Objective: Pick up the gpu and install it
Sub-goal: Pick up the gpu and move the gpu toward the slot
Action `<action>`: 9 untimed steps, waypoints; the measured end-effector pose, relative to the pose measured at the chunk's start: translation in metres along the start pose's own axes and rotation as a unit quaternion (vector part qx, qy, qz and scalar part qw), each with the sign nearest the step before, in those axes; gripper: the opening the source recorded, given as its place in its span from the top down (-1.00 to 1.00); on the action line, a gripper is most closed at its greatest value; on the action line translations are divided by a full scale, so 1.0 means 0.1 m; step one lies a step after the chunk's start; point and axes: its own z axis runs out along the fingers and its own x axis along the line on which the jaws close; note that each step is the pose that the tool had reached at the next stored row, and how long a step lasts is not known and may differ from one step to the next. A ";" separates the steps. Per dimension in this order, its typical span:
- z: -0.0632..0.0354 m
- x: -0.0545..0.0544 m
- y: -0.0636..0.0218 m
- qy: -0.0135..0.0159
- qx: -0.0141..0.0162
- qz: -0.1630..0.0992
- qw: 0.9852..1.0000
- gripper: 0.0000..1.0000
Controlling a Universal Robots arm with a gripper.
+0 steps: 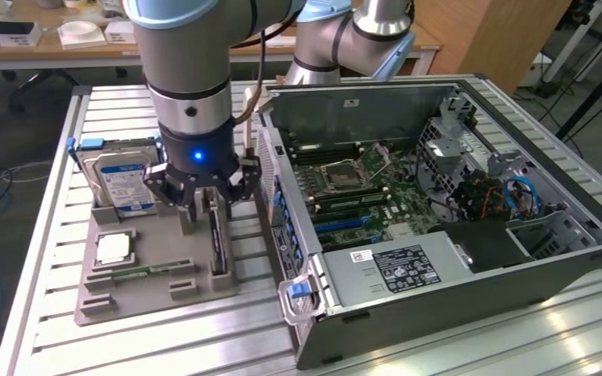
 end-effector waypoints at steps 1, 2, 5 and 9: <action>0.008 0.00 0.000 0.000 0.000 0.000 1.000 -0.06; 0.016 0.00 -0.001 0.000 0.000 0.000 1.000 -0.06; 0.038 -0.01 -0.002 0.000 0.000 0.000 1.000 -0.06; 0.068 -0.02 -0.004 0.000 0.000 0.000 1.000 -0.06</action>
